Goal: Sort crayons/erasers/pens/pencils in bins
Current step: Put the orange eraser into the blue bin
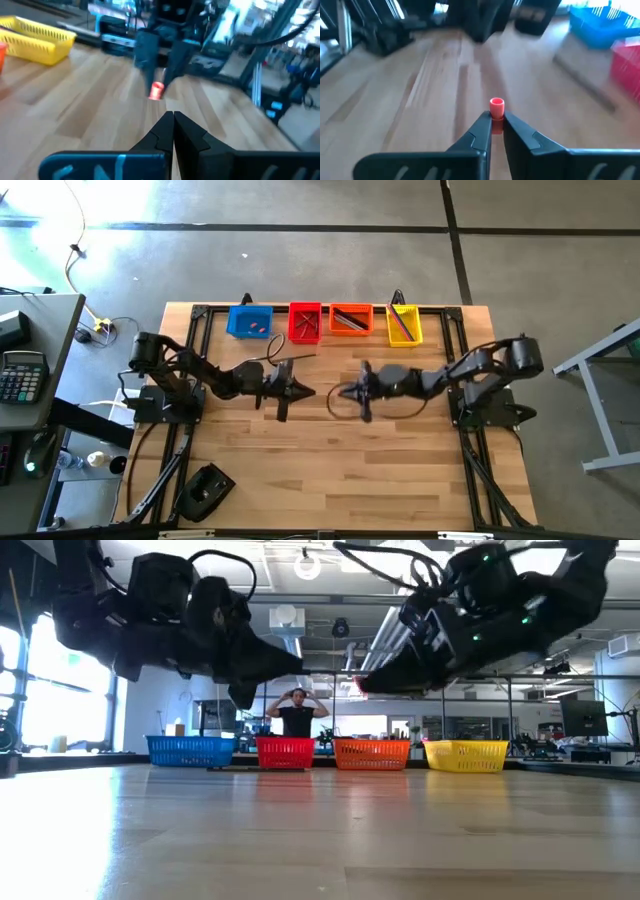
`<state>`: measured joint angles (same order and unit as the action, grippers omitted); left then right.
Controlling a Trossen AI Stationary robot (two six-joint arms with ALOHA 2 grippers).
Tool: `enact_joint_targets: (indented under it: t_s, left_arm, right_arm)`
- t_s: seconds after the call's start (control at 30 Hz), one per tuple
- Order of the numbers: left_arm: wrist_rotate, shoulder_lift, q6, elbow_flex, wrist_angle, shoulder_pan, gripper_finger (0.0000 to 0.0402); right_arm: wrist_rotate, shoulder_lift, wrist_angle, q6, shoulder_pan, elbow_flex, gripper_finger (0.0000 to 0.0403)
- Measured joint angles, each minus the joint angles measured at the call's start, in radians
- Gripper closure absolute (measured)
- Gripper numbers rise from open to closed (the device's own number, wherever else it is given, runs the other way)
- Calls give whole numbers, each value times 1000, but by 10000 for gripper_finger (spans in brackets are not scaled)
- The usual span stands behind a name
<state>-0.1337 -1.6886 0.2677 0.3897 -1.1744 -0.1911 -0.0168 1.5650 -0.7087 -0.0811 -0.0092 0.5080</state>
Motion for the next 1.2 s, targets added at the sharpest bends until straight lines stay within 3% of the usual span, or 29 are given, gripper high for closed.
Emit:
enact_joint_targets:
  t_s: [0.17,0.37,0.8,1.0,1.2]
  left_arm:
    - [78,0,71,15,-14,-32,398]
    - [39,0,142,49,3,-65,367]
    - [62,0,26,129,5,-41,290]
    - [70,0,42,129,33,-33,279]
    - [90,0,25,129,64,1,279]
  right_arm:
    - [-187,0,-111,79,-152,2,380]
    - [-383,0,-121,105,-253,34,380]
    - [-399,0,-123,77,-307,34,380]
    - [-406,0,-121,33,-326,34,380]
    - [-481,0,-166,36,-325,34,380]
